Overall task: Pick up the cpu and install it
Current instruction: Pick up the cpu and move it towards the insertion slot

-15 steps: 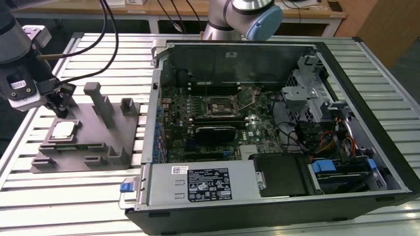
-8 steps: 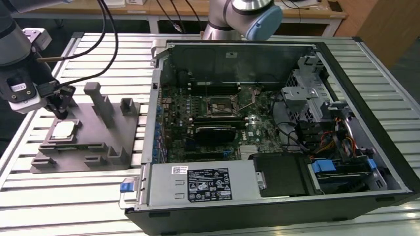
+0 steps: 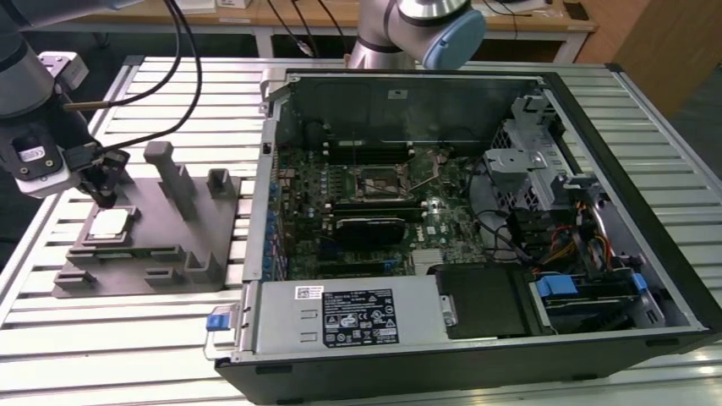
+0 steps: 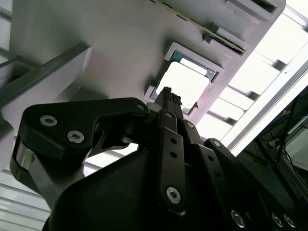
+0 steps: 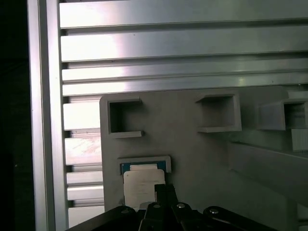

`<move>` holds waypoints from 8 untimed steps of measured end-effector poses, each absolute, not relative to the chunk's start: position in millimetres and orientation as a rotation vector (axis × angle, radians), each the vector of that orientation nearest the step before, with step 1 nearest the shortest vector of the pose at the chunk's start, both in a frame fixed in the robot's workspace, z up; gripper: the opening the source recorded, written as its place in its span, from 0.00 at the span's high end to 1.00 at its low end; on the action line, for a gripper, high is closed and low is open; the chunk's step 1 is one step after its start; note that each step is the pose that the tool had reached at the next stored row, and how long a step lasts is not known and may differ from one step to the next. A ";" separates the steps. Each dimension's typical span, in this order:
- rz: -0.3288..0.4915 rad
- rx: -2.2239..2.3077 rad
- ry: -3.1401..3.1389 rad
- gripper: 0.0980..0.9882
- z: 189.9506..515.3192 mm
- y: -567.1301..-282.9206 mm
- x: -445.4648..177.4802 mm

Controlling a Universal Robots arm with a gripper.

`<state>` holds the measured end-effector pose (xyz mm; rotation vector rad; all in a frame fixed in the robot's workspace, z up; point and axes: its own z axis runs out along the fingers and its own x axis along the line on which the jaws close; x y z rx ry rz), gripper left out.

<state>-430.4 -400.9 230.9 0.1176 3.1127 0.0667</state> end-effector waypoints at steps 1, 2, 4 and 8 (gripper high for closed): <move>0.067 0.118 3.113 0.99 230.5 -401.0 -430.6; 0.067 0.118 3.113 0.99 230.0 -401.1 -430.8; 0.067 0.118 3.113 0.99 228.9 -401.2 -431.3; 0.067 0.118 3.113 0.99 227.1 -401.5 -432.1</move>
